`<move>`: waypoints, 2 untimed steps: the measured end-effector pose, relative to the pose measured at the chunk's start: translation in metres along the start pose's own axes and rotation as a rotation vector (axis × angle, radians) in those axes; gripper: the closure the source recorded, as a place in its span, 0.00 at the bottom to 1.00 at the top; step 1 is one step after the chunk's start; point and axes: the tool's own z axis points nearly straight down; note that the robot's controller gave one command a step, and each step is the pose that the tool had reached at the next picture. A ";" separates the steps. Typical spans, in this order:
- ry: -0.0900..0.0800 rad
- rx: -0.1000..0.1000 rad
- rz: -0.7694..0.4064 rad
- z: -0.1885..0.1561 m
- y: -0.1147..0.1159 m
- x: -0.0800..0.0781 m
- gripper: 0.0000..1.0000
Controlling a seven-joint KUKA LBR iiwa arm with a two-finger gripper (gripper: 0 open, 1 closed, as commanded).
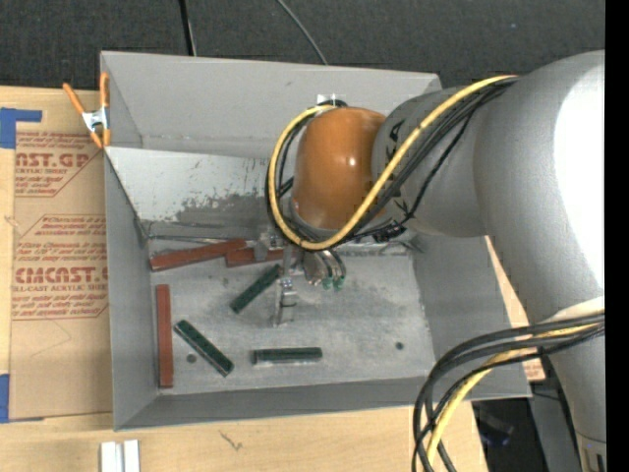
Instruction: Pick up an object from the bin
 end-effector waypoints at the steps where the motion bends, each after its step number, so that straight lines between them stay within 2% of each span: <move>1: 0.003 -0.001 -0.055 0.027 0.000 0.018 1.00; 2: 0.003 -0.001 -0.055 0.027 0.000 0.018 1.00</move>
Offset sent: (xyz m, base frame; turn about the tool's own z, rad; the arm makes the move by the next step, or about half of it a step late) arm 0.0000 0.0000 0.0000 0.0000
